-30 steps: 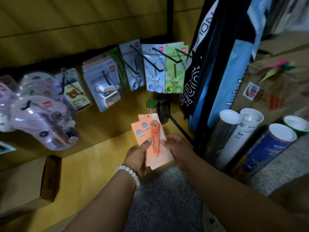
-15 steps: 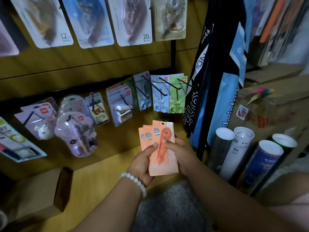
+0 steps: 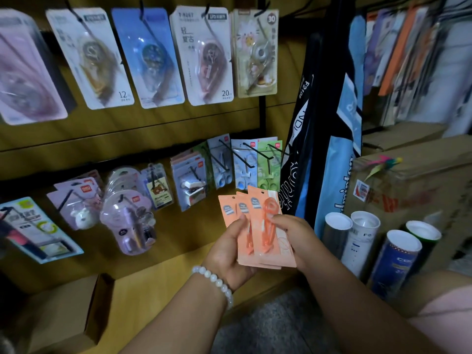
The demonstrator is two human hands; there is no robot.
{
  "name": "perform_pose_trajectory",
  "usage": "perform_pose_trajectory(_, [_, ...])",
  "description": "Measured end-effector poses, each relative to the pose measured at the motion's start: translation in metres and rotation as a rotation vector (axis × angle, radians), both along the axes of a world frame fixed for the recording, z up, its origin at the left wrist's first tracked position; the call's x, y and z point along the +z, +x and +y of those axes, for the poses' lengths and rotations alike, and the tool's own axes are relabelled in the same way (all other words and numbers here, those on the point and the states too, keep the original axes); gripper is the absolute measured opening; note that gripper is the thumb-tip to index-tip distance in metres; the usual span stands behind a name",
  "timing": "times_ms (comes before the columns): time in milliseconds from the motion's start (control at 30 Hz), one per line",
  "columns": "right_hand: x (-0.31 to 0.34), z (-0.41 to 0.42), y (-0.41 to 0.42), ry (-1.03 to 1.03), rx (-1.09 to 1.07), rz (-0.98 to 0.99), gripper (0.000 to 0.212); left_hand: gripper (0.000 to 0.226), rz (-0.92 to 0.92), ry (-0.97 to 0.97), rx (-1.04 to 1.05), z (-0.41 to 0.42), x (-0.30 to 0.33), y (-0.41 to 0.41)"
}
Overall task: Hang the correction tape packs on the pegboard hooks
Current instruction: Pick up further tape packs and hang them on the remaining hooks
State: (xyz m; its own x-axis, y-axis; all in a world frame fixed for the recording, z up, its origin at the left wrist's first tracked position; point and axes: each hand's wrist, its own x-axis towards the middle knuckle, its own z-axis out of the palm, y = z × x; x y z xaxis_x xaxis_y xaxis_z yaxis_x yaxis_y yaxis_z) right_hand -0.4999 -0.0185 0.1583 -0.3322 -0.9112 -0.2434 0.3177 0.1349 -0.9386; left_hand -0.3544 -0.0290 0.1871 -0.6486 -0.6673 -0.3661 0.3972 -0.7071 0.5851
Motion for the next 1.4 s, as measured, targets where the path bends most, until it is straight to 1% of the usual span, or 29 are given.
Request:
perform_pose_trajectory(200, [0.019,0.002,-0.008,0.052,-0.024,-0.043,0.029,0.044,0.069,-0.052,-0.005,0.002,0.015,-0.005])
perform_pose_trajectory(400, [0.041,0.001,-0.021,0.003,-0.025,-0.107,0.027,0.037,0.095,-0.089,-0.002,-0.001,0.034,-0.007])
perform_pose_trajectory(600, [0.076,-0.005,-0.039,-0.048,-0.038,-0.021,0.016,0.042,0.034,-0.103,0.042,-0.010,0.054,-0.013])
perform_pose_trajectory(700, [0.094,-0.008,-0.047,-0.092,-0.015,-0.004,0.019,0.038,0.044,-0.102,0.013,-0.008,0.068,-0.016])
perform_pose_trajectory(800, [0.111,-0.010,-0.055,-0.140,-0.014,-0.031,0.032,0.032,0.040,-0.090,-0.025,-0.002,0.082,-0.020])
perform_pose_trajectory(900, [0.129,-0.010,-0.063,-0.194,-0.031,-0.041,0.035,0.036,0.023,-0.104,-0.085,0.001,0.090,-0.024])
perform_pose_trajectory(967, [0.140,-0.009,-0.067,-0.218,-0.042,-0.022,0.033,0.037,0.002,-0.126,-0.089,0.002,0.093,-0.026])
perform_pose_trajectory(1033, [0.154,-0.009,-0.070,-0.266,-0.066,0.019,0.026,0.035,-0.021,-0.155,-0.070,-0.001,0.094,-0.027])
perform_pose_trajectory(1167, [0.191,-0.017,-0.082,-0.408,-0.126,0.159,0.013,0.041,-0.072,-0.238,-0.027,-0.014,0.100,-0.025])
perform_pose_trajectory(1233, [0.212,-0.024,-0.088,-0.476,-0.129,0.177,0.013,0.028,-0.068,-0.252,0.013,-0.020,0.105,-0.026])
perform_pose_trajectory(1300, [0.231,-0.033,-0.093,-0.537,-0.142,0.206,0.022,0.016,-0.055,-0.242,0.045,-0.025,0.111,-0.026])
perform_pose_trajectory(1333, [0.241,-0.037,-0.095,-0.563,-0.147,0.233,0.024,0.015,-0.049,-0.236,0.050,-0.027,0.114,-0.027])
perform_pose_trajectory(1400, [0.257,-0.046,-0.097,-0.584,-0.152,0.292,0.020,0.015,-0.039,-0.230,0.048,-0.031,0.117,-0.028])
